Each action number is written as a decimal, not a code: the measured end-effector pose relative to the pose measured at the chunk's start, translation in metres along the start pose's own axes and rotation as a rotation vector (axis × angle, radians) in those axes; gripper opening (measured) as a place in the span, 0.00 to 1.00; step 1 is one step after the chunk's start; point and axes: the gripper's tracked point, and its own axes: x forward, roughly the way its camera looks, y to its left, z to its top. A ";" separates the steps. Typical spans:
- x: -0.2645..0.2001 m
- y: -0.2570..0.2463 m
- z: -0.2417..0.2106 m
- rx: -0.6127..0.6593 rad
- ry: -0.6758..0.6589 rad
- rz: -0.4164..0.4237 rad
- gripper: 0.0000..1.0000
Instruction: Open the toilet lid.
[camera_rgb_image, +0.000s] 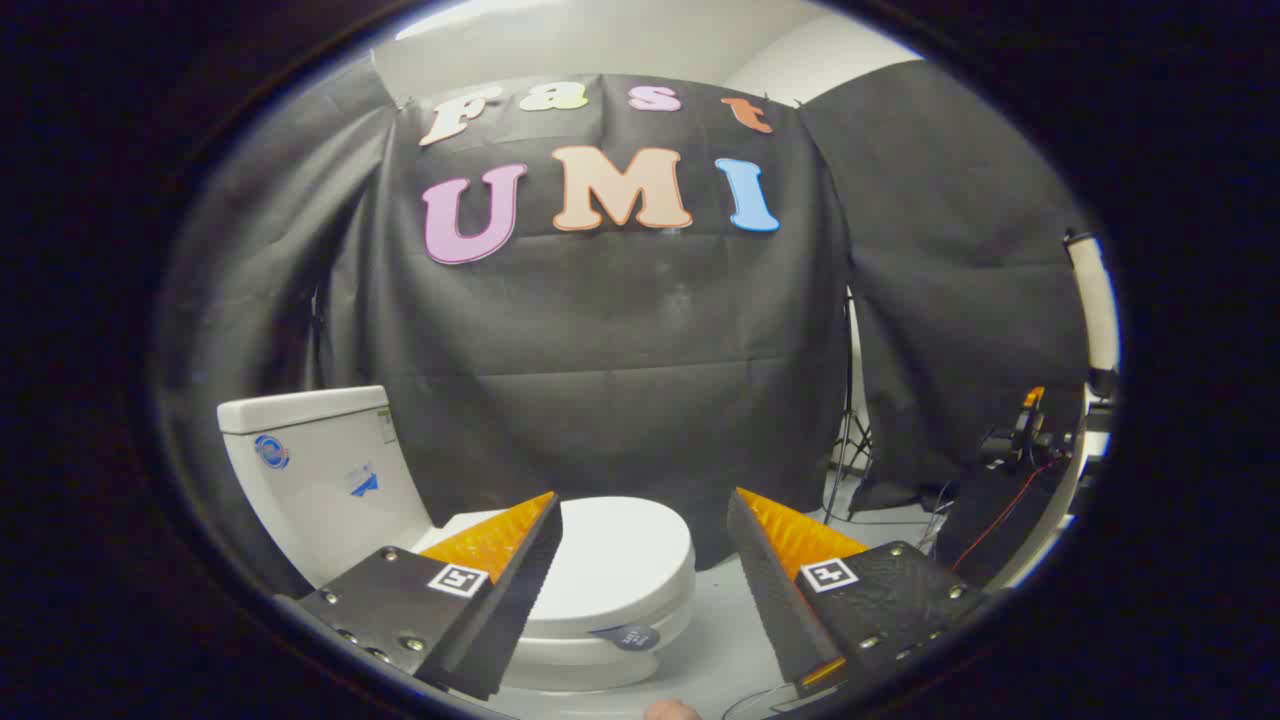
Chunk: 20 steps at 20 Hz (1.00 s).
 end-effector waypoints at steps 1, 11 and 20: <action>0.002 0.001 -0.012 0.010 0.032 0.006 0.98; -0.005 -0.004 -0.013 -0.093 0.056 0.021 1.00; -0.006 -0.009 0.008 -0.125 -0.014 -0.004 1.00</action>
